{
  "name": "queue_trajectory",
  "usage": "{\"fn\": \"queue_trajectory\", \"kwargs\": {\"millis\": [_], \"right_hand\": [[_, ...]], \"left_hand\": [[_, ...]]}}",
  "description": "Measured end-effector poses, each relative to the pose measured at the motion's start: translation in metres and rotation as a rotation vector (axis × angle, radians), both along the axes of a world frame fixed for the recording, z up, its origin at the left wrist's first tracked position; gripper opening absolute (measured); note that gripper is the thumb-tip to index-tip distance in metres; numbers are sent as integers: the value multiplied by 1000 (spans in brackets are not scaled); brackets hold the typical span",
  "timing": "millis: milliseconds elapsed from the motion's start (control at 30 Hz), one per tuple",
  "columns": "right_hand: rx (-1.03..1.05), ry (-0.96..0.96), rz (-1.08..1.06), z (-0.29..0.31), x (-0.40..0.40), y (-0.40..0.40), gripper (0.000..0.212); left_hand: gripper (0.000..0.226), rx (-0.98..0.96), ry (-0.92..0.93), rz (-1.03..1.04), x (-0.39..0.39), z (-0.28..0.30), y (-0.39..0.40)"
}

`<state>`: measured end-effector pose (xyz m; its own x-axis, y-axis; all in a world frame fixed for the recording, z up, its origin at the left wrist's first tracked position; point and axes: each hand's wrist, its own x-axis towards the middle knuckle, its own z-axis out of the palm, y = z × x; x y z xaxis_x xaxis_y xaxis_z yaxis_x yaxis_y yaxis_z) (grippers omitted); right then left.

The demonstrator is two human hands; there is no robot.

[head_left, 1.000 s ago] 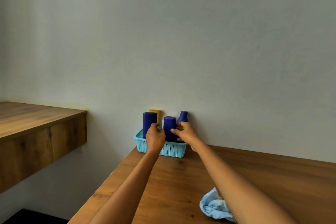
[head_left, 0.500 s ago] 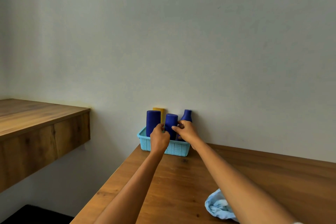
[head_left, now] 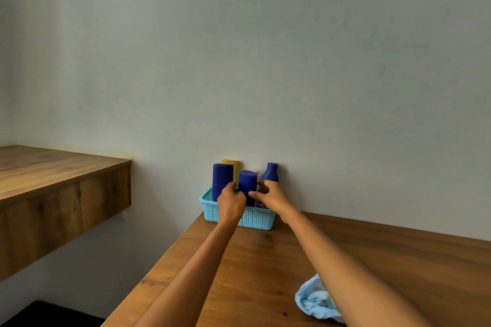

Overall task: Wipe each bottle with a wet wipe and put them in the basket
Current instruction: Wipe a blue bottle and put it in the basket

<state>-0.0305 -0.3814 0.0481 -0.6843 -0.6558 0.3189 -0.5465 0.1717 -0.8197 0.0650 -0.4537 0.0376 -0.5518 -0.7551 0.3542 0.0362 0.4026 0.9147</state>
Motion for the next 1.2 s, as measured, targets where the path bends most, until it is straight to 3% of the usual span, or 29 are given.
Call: {"fn": "queue_trajectory", "kwargs": {"millis": [233,400,1200], "right_hand": [[38,34,29,-1,1,-2,34],[20,-8,-29,9,-4,-4,15],[48,-30,38,5,-2,18,52]], "left_hand": [[45,45,24,-21,2,3,-2],[48,53,4,-35,0,2,-4],[42,-24,-5,-94,-4,2,8]]}}
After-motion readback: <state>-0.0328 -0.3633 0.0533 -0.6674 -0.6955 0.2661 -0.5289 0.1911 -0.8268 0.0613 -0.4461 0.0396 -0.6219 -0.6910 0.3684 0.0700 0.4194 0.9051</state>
